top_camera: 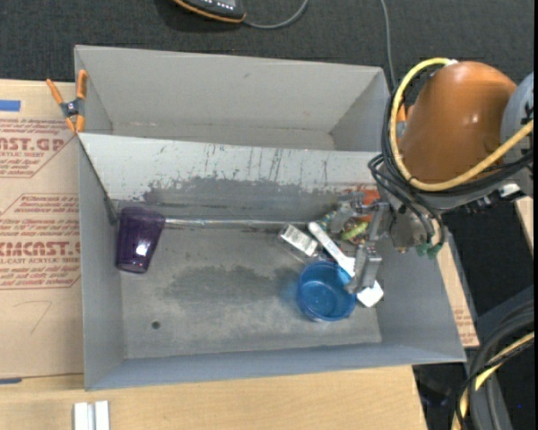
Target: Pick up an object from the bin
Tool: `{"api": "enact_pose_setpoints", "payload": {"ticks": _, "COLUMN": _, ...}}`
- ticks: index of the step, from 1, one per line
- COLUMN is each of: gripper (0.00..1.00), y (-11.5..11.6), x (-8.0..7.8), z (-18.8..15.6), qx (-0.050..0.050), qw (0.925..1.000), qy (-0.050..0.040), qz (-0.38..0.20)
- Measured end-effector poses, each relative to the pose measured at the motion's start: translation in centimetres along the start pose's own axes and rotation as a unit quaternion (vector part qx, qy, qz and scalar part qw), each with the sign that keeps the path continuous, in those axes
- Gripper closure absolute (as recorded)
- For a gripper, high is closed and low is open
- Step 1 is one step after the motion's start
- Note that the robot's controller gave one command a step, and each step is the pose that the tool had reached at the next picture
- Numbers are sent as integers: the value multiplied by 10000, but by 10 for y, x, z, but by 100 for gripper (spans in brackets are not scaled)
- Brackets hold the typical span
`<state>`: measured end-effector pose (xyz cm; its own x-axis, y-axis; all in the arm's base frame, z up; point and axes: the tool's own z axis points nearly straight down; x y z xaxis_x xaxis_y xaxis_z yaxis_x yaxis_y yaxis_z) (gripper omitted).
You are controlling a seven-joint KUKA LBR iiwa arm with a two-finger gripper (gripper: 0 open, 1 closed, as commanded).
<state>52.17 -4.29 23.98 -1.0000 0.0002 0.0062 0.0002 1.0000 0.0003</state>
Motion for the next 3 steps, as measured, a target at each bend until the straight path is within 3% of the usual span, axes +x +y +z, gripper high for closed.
{"api": "enact_pose_setpoints", "payload": {"ticks": 1, "gripper": 0, "y": 0, "x": -2, "z": -4, "qx": 4, "qw": 10000, "qy": -41, "qz": -4}}
{"api": "enact_pose_setpoints", "payload": {"ticks": 2, "gripper": 0, "y": -15, "x": 22, "z": 109, "qx": 5, "qw": 10000, "qy": -43, "qz": 1}}
{"api": "enact_pose_setpoints", "payload": {"ticks": 3, "gripper": 0, "y": -20, "x": 33, "z": 170, "qx": -2, "qw": 9978, "qy": -61, "qz": 665}}
